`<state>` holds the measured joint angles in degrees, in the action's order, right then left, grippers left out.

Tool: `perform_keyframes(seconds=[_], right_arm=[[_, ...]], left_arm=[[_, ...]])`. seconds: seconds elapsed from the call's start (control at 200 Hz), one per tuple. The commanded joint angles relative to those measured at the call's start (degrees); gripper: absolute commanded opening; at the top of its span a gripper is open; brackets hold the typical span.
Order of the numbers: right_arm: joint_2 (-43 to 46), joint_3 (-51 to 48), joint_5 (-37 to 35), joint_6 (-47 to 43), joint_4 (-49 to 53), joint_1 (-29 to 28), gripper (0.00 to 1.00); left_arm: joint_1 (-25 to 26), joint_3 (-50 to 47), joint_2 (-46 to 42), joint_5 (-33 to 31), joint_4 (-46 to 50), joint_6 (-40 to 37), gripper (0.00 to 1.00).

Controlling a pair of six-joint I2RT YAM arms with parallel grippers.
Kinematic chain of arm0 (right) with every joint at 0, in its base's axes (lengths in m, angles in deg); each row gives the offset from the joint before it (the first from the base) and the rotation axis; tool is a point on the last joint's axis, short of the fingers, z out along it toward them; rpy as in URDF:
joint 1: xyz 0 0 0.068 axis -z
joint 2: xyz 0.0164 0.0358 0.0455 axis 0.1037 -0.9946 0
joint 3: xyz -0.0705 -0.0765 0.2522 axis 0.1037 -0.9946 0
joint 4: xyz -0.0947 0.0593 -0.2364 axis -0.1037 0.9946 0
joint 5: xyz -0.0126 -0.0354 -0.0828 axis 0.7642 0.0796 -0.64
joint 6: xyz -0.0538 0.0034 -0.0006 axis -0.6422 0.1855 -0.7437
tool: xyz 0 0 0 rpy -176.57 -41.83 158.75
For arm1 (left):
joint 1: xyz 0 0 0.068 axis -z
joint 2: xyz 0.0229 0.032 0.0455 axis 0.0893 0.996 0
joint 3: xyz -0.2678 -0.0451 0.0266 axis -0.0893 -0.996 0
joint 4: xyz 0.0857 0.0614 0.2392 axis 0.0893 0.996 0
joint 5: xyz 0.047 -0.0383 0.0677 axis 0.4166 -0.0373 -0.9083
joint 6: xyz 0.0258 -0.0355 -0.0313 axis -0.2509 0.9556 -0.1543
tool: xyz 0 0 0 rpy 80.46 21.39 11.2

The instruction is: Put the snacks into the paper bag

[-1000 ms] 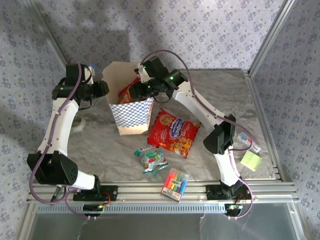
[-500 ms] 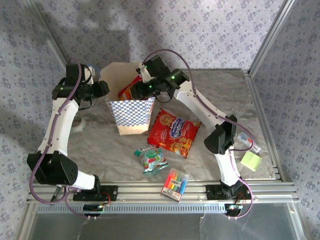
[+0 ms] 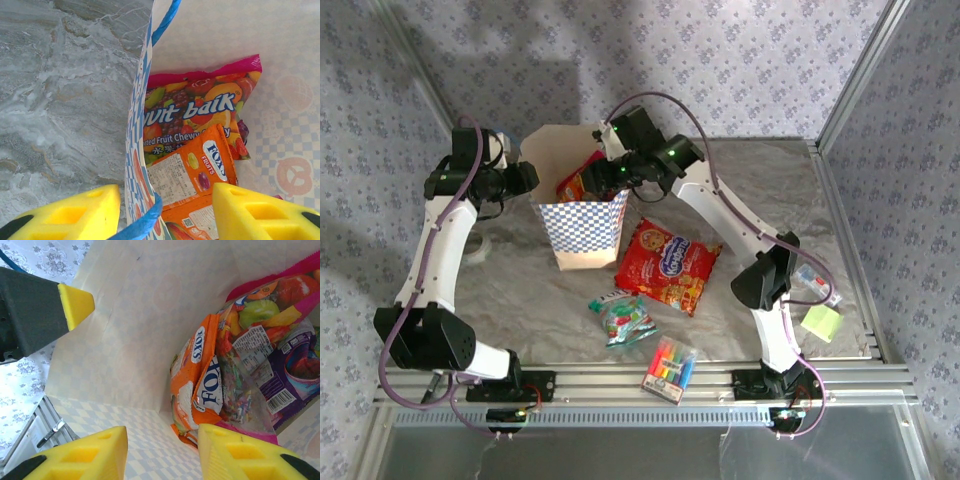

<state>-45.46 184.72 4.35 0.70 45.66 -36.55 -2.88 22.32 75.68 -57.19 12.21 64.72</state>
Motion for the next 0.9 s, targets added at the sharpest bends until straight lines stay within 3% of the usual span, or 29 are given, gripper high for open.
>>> perform_keyframes(seconds=[0.0,0.395,0.895], right_arm=[[3.1,1.2,0.3,-1.9,0.6,0.1,0.42],[5.6,-0.3,0.4,-5.1,0.9,-1.1,0.43],[15.9,-15.5,-1.3,-8.7,-2.1,-2.3,0.5]], left_arm=[[0.0,0.3,-2.2,1.2,0.4,0.0,0.52],[0.1,-0.3,-3.1,1.2,0.3,0.0,0.52],[1.2,-0.5,-3.6,0.4,-0.4,0.0,0.52]])
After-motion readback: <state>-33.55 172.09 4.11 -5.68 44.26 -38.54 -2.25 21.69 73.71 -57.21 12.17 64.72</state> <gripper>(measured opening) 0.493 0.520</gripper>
